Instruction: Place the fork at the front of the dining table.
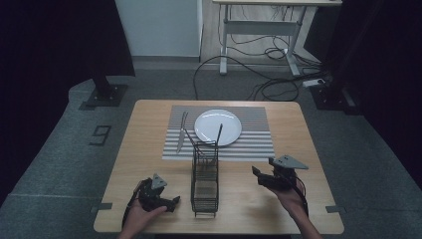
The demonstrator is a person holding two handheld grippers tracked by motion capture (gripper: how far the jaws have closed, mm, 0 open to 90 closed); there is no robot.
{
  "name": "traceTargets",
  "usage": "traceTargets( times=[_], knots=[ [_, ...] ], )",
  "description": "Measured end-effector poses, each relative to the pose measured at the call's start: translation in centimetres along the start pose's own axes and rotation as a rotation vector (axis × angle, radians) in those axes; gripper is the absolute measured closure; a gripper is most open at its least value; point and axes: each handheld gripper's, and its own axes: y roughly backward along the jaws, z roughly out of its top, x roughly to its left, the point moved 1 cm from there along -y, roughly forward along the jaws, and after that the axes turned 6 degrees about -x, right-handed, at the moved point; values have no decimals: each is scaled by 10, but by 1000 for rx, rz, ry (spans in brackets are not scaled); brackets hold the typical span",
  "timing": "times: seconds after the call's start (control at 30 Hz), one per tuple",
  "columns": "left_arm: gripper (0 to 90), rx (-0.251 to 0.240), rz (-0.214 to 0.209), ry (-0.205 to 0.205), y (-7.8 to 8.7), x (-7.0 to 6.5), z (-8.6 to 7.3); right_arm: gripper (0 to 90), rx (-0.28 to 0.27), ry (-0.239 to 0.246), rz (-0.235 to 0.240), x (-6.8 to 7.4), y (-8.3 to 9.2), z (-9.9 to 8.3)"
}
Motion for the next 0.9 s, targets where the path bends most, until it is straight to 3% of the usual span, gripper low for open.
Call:
traceTargets(
  times=[0.5,0.9],
  knots=[
    [0,-1,0,1,0,0,0,268,-16,8,41,13,-12,23],
    [0,-1,0,1,0,0,0,289,-18,32,75,35,-32,42]
  ],
)
